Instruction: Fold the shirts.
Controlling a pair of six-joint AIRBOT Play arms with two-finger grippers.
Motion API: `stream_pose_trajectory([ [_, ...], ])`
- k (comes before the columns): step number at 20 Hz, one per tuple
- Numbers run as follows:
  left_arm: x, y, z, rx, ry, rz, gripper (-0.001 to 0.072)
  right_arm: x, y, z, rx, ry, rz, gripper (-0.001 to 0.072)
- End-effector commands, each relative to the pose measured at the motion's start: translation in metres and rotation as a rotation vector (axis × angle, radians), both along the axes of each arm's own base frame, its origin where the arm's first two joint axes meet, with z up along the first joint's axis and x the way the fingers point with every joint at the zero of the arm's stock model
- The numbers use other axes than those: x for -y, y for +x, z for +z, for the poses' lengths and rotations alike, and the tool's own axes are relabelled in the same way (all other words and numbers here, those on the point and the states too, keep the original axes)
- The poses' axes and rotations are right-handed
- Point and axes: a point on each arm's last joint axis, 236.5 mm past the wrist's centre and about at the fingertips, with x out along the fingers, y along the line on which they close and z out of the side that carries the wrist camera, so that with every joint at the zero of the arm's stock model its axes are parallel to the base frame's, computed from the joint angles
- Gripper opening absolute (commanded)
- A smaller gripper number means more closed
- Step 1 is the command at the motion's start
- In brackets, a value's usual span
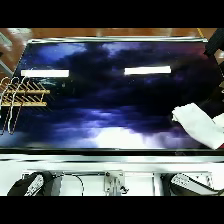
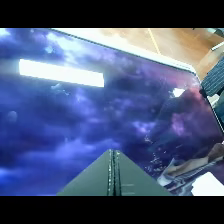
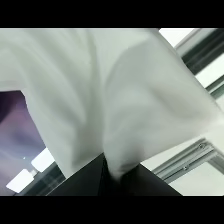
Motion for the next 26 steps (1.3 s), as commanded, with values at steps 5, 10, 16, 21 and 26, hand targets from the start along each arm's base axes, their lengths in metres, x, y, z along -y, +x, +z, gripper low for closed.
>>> stream_pose_trajectory([
  [5,0.0,0.0,-0.001,-0.002,0.002,-0.002,0.0037,-0.063,-0.052,-0.101,0.017,0.06,-0.13,0.006],
  [10,0.0,-0.001,0.0,-0.003,-0.001,-0.002,0.0037,-0.051,-0.07,-0.102,-0.047,0.01,-0.056,0.0147],
  [16,0.0,0.0,-0.001,0.008,0.019,-0.007,0.0037,-0.021,-0.085,-0.055,-0.114,-0.108,-0.005,0.0463],
  [21,-0.006,0.016,0.006,0.048,-0.001,0.015,0.0037,0.008,0.032,0.103,0.441,-0.302,-0.039,0.0462],
  [26,0.043,0.061,-0.06,-0.062,0.125,-0.132,0.0034,-0.159,0.158,0.175,0.835,-0.031,0.322,0.0463],
])
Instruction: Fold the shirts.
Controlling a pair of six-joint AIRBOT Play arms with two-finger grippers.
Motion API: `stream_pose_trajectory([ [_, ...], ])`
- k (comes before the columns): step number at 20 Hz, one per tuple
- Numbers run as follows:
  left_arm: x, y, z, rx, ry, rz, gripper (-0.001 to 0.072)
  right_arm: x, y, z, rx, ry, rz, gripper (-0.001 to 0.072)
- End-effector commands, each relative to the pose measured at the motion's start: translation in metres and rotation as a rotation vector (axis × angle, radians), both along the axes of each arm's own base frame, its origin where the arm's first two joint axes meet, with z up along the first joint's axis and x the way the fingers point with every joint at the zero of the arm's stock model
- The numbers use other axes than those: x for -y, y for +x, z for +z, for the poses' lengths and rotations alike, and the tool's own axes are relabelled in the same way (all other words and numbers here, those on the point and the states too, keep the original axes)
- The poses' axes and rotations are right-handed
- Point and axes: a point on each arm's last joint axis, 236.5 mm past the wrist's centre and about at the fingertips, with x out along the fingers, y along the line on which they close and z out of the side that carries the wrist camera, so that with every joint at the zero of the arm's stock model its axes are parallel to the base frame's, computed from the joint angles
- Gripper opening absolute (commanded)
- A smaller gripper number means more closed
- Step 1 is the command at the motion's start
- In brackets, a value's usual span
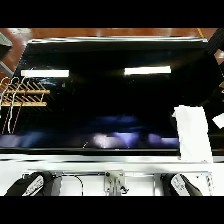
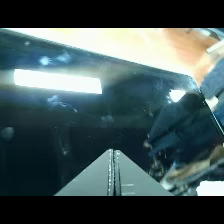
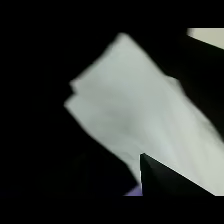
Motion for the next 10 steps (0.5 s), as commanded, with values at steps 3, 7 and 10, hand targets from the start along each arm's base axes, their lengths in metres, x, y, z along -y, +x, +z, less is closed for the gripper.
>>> stream_pose_trajectory([
  [3,0.049,0.005,-0.175,-0.508,0.397,-0.169,0.0036,-0.204,0.041,-0.004,-0.064,0.065,0.508,0.0678],
  [7,0.036,-0.038,-0.243,-0.833,0.738,-0.213,0.0557,-0.246,0.004,-0.044,-0.307,0.051,0.685,0.0687],
  [10,0.043,-0.027,-0.244,-0.803,0.729,-0.174,0.0538,-0.235,-0.001,-0.05,-0.347,-0.005,0.679,0.0686],
])
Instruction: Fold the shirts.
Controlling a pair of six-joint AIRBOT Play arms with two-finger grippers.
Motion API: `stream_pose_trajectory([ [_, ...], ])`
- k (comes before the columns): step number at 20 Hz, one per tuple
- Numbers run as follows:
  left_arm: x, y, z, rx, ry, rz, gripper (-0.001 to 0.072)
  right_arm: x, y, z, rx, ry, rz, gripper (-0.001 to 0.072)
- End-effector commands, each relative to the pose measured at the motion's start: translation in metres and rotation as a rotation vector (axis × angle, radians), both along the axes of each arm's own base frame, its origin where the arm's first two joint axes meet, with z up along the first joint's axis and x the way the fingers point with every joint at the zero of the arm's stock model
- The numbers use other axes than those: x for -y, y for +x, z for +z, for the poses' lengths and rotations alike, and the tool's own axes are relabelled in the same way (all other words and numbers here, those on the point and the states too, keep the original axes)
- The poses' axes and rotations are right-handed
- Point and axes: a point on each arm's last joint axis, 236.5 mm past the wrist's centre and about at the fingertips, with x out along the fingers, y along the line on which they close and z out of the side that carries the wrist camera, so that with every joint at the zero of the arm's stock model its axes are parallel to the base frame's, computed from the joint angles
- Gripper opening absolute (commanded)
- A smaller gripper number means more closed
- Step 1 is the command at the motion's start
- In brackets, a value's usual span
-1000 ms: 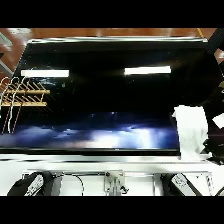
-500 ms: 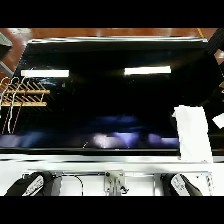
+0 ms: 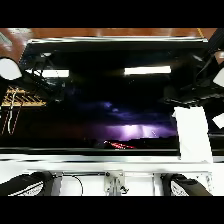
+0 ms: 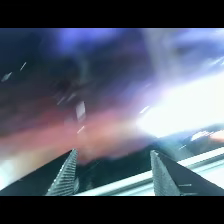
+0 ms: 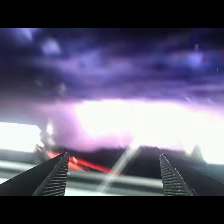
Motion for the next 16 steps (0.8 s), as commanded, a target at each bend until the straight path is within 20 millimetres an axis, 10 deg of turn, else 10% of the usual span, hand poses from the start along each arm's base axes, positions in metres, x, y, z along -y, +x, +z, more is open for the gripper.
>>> stream_pose_trajectory([
  [1,-0.01,-0.002,-0.016,-0.039,0.123,0.033,0.0538,-0.004,-0.015,-0.012,-0.072,-0.074,0.054,0.0682],
  [16,-0.006,-0.002,-0.017,-0.045,0.109,0.032,0.0538,-0.019,-0.016,-0.008,-0.071,-0.007,0.074,0.0682],
])
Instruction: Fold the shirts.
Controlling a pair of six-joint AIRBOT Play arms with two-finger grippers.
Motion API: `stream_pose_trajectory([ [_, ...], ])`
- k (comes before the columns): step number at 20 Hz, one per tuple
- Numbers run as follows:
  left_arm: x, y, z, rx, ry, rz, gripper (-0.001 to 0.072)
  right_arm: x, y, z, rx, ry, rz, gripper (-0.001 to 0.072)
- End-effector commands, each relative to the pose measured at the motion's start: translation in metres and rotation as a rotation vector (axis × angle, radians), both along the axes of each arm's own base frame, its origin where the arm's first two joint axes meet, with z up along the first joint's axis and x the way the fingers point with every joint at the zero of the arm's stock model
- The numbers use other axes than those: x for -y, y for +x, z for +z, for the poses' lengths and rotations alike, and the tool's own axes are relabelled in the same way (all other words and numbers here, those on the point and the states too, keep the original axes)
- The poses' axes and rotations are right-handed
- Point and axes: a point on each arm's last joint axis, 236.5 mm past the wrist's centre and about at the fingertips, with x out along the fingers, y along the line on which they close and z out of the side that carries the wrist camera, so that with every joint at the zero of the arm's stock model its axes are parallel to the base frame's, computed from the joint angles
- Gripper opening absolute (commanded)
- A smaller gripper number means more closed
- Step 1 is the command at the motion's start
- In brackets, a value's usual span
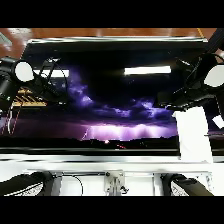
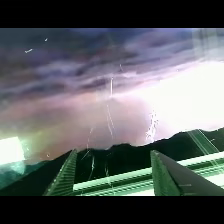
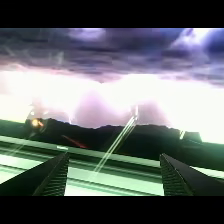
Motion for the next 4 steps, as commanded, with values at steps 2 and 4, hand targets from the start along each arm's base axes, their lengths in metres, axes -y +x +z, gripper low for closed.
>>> stream_pose_trajectory([
  [2,0.0007,-0.0001,0.0001,-0.001,-0.002,0.0,0.0538,-0.0004,0.0,0.0003,0.0,0.001,0.001,0.0682],
  [4,0.0007,-0.0001,0.0001,0.0,-0.002,0.0,0.0538,-0.0003,0.0,0.0003,0.0,0.001,0.001,0.0682],
])
